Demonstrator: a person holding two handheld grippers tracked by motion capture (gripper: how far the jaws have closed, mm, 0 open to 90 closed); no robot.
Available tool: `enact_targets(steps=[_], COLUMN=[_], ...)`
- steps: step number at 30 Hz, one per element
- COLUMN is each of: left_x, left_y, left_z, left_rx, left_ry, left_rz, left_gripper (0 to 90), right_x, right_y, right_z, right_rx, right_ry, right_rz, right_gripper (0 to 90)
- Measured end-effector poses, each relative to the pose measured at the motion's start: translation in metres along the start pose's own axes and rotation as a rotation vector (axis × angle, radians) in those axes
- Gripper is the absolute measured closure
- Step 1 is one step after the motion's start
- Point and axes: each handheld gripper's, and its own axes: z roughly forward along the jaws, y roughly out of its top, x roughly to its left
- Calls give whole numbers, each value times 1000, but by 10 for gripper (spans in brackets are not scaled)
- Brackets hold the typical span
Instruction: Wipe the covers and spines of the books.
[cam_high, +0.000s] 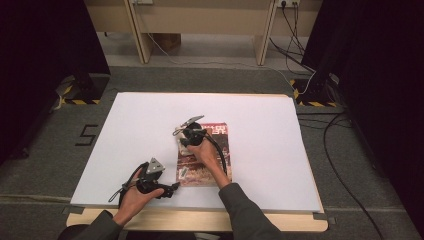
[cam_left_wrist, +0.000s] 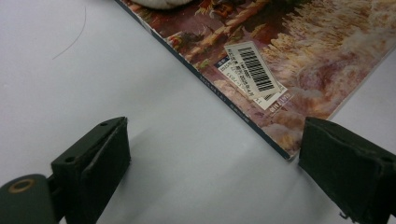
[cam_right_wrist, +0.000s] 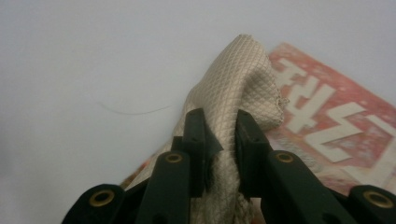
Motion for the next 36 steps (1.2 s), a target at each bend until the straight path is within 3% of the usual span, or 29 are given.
enact_targets(steps=[3,8,20,26,28,33,36], left_x=[0,0,-1,-1,-1,-1,-1], left_y=[0,0,0,-1,0,-1,0], left_z=[0,0,0,0,0,0,0], left_rx=[-3,-3,1,-2,-1,-1,-1], left_ry=[-1,0,3,4,2,3,-1], left_rz=[1,3,7,6,5,11,9], left_gripper=[80,81,75,75,75,76,78], right_x=[5,-7,-70,-90,-92,-85,-75], right_y=[-2,-9,-54,-76,-80,-82,-82], right_z=[-2,-9,-56,-74,-77,-79,-80], right_rx=[8,-1,-22,-64,-70,-62,-53], right_ry=[6,4,-122,-142,-136,-158,-141], right_rz=[-26,2,103,170,188,166,142], right_gripper=[772,771,770,770,770,773,773])
